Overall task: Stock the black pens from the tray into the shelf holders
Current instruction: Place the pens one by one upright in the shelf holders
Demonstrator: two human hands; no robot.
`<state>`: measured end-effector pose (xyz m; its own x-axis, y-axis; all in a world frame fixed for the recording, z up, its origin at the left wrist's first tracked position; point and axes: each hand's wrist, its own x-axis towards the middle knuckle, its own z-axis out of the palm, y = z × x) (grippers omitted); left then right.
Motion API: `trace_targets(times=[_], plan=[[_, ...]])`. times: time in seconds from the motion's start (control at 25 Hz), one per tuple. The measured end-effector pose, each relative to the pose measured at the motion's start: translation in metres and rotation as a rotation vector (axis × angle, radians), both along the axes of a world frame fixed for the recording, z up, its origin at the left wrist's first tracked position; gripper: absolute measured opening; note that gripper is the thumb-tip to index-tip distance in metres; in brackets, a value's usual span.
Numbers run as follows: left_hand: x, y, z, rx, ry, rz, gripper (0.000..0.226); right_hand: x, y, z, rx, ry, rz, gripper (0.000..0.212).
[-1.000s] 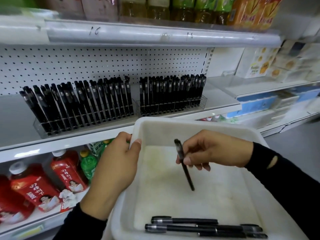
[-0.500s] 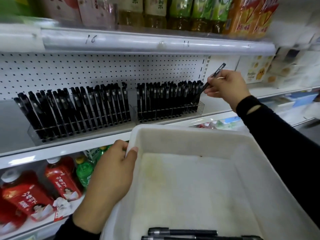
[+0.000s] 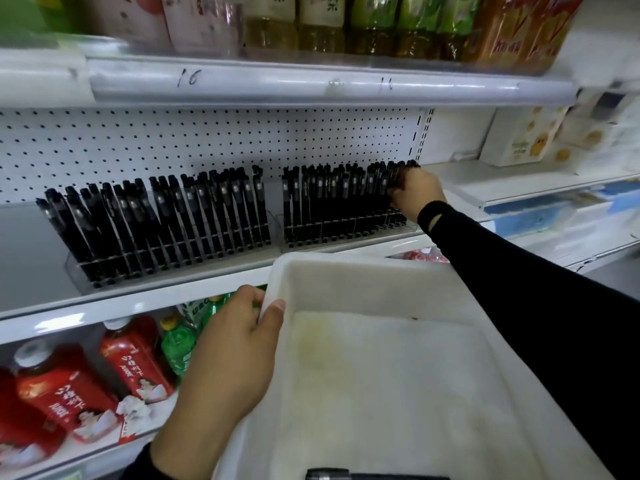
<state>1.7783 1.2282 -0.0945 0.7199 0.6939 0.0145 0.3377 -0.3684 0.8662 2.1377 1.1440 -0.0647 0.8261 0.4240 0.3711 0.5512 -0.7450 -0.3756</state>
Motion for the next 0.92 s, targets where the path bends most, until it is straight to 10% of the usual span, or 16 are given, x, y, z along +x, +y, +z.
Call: trace_targets(times=[0.4, 0.6, 0.8, 0.92], plan=[[0.008, 0.009, 0.001, -0.006, -0.026, 0.03, 0.025, -0.006, -0.003, 0.0, -0.061, 0.231, -0.088, 0.029], [0.034, 0.021, 0.006, 0.043, -0.044, 0.048, 0.027, -0.031, -0.028, 0.025, 0.029, 0.044, -0.068, 0.018], [0.055, 0.027, 0.004, 0.04, 0.01, 0.028, 0.031, -0.105, -0.052, 0.045, -0.028, -0.201, 0.338, 0.028], [0.057, 0.028, 0.003, 0.046, 0.02, 0.027, 0.034, -0.138, -0.063, 0.031, -0.372, 0.011, 0.62, 0.027]])
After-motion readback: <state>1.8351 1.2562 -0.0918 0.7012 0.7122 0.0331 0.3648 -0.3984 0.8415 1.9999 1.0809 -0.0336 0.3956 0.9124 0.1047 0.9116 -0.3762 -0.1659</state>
